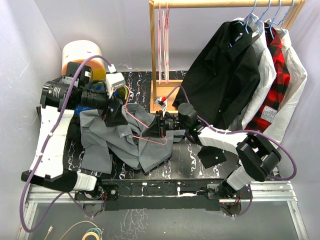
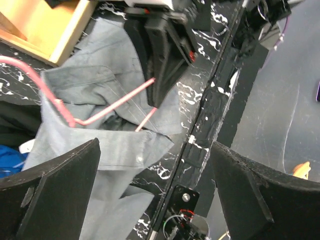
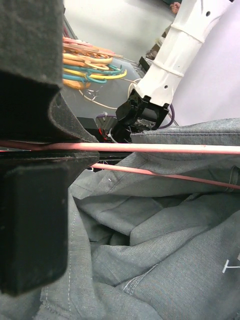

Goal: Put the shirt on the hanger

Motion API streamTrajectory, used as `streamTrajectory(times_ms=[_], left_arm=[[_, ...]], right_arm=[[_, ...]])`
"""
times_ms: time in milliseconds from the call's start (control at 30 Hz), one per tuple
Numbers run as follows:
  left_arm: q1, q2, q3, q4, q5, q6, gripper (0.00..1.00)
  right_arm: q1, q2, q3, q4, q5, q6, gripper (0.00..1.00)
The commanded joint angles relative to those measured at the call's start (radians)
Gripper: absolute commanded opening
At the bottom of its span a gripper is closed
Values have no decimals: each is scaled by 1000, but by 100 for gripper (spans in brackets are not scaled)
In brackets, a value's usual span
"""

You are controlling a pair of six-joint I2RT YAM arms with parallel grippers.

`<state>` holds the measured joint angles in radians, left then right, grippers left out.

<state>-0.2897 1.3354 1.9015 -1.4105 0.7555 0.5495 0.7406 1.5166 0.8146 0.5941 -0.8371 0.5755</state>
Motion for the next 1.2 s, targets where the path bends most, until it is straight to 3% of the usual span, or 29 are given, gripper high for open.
streamTrajectory(times_ms=[0, 100, 300, 433, 967, 1000, 1067, 1167], left_arm=[[135, 54, 93, -25, 187, 62, 88], [219, 74, 80, -26, 213, 69, 85], [241, 36, -72, -24, 156, 139, 86], [278, 37, -147, -7, 197, 208, 87], [294, 37, -376, 217, 292, 242, 95], [292, 38, -384, 226, 295, 241, 93], [293, 9, -404, 254, 299, 230, 80], [292, -9, -441, 304, 306, 201, 41]], right_arm=[[5, 2, 19, 104, 3, -32, 8], [5, -6, 22, 102, 10, -37, 8], [4, -22, 23, 89, 20, -50, 8], [3, -24, 20, 85, 16, -54, 8], [3, 8, 64, 90, -5, -34, 8], [3, 11, 69, 90, -9, -33, 8], [3, 18, 75, 90, -14, -30, 8], [3, 19, 81, 90, -13, -26, 8]])
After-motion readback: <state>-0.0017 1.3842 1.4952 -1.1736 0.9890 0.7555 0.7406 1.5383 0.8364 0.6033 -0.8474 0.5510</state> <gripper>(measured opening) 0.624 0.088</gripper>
